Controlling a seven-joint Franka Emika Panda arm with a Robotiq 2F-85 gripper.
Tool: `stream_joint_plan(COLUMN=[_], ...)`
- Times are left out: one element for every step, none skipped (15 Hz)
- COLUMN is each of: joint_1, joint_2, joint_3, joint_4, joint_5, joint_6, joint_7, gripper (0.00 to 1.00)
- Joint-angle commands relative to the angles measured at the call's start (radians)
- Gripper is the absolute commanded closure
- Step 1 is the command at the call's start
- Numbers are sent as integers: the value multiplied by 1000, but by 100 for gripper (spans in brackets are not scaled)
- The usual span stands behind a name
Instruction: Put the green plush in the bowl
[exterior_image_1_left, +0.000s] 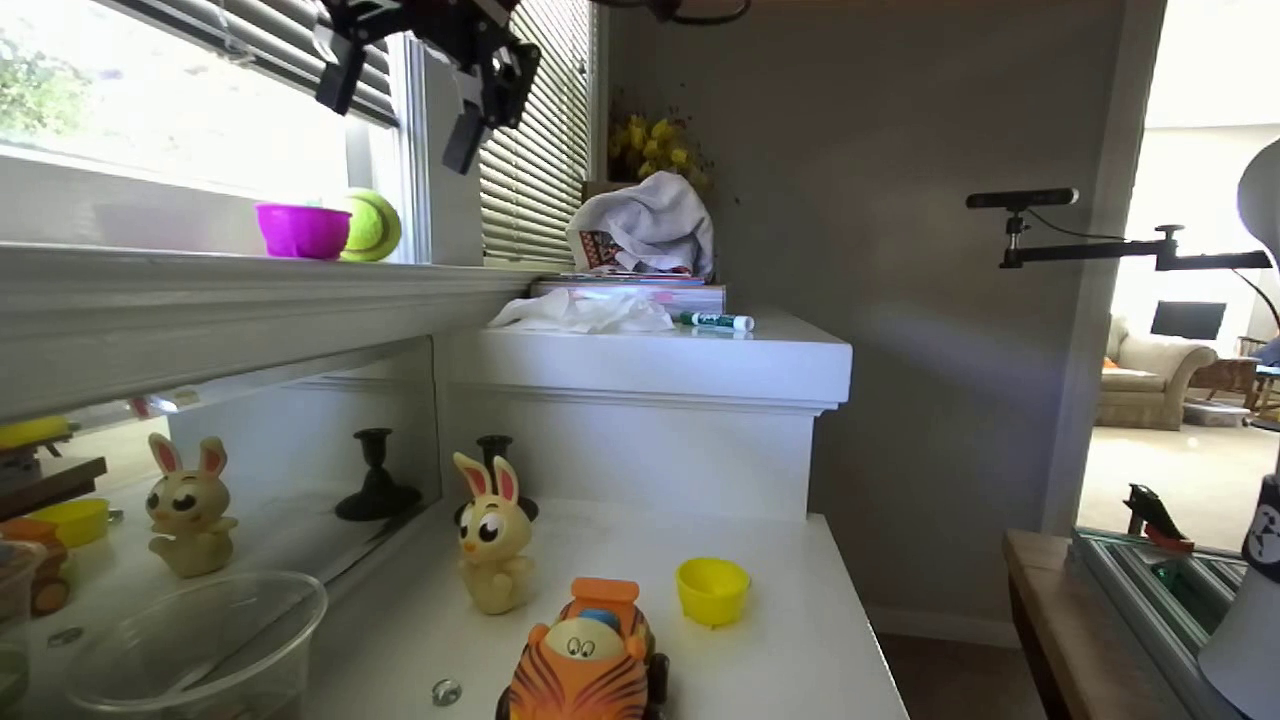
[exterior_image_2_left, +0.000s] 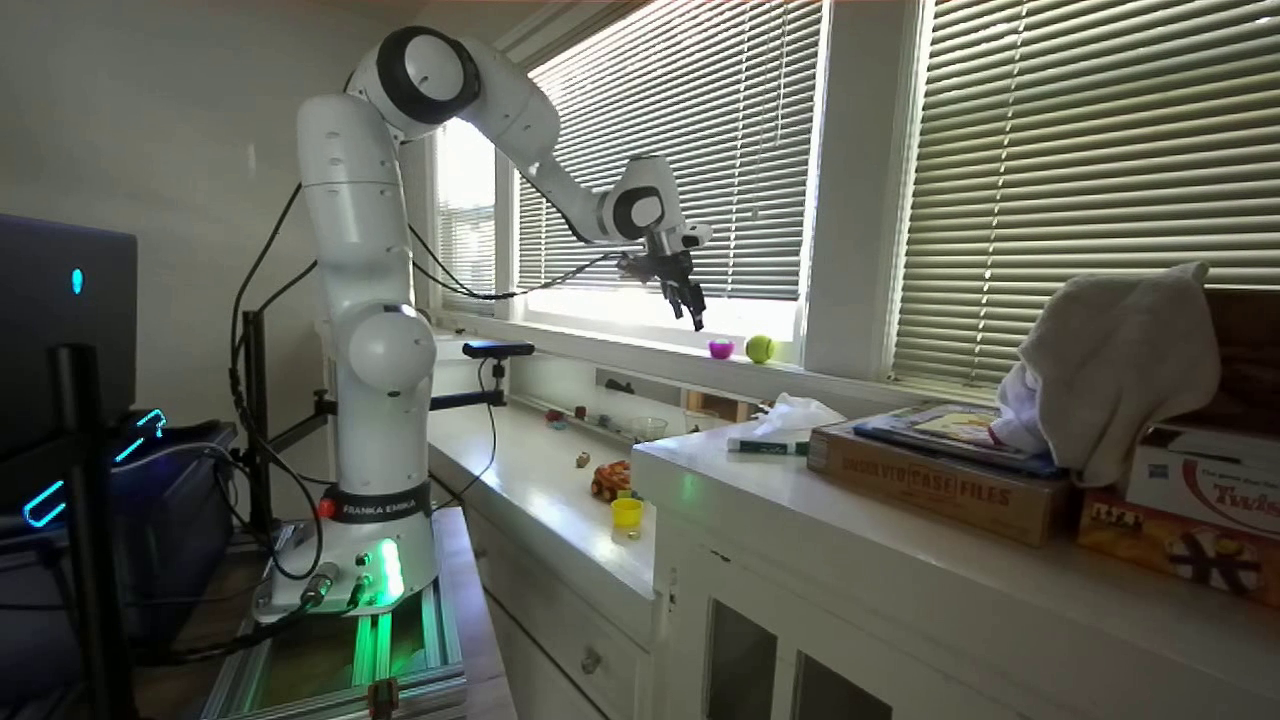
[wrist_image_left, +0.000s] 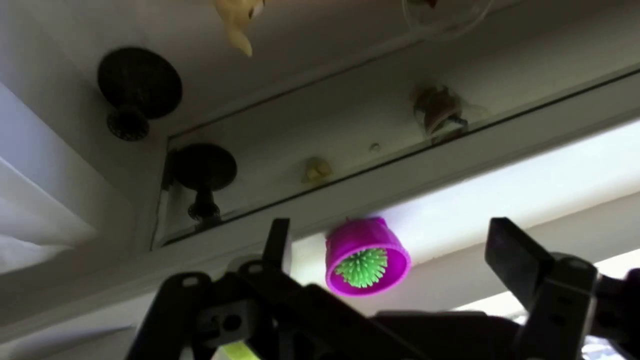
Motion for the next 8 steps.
stream_joint_plan(joint_1=[-9, -6, -5, -8, -13, -18, -22, -22], joint_2=[-82, -92, -101, -108, -113, -116, -121, -104], joint_3=[9, 3, -3, -5, -7, -8, -6, 3], joint_4=[4, 16, 23, 30, 34, 37, 33, 26], joint_5=[47, 76, 106, 124, 138, 145, 142, 113], joint_6=[-257, -335, -404, -469, -517, -562, -583, -524], joint_7=[80, 76, 75, 83, 93, 102, 111, 83], gripper=[0, 0, 0, 0, 0, 0, 0, 0])
